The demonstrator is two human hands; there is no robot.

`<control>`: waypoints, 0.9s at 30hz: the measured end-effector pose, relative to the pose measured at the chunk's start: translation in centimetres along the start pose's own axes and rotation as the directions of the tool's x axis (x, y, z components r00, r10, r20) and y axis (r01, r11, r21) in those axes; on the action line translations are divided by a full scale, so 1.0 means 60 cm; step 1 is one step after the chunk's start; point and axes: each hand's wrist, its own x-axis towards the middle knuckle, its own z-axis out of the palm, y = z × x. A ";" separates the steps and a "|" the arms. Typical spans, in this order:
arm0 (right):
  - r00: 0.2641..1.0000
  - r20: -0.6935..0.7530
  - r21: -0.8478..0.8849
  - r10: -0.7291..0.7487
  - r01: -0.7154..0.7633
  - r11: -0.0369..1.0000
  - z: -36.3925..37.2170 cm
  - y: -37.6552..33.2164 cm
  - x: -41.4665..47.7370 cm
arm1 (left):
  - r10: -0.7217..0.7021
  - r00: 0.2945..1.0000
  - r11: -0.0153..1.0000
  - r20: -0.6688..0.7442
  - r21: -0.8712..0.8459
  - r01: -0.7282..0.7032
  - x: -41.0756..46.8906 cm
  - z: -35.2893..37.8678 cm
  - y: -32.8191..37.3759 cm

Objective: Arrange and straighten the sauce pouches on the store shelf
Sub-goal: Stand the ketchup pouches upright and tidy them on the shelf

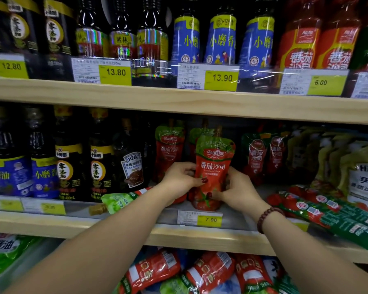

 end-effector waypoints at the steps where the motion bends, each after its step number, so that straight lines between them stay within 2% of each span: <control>1: 1.000 0.004 -0.006 0.000 0.000 1.000 0.000 0.001 0.005 | -0.004 1.000 1.000 -0.011 0.004 0.004 0.003 0.001 0.001; 13: 0.997 0.065 -0.016 -0.049 0.051 0.999 0.018 0.001 0.050 | 0.030 0.992 0.999 -0.122 -0.019 -0.032 0.029 -0.005 -0.012; 21: 0.995 0.068 0.024 -0.067 0.066 0.998 0.026 0.008 0.054 | 0.121 0.962 0.992 -0.245 0.070 -0.107 0.025 0.004 -0.017; 24: 0.997 0.013 0.011 -0.081 0.081 0.997 0.027 0.013 0.048 | 0.237 0.939 0.966 -0.249 0.161 -0.202 0.020 0.001 -0.021; 27: 0.989 -0.057 -0.022 -0.140 0.139 0.990 0.016 0.010 0.036 | 0.342 0.928 0.897 -0.146 0.345 -0.277 0.008 0.002 -0.024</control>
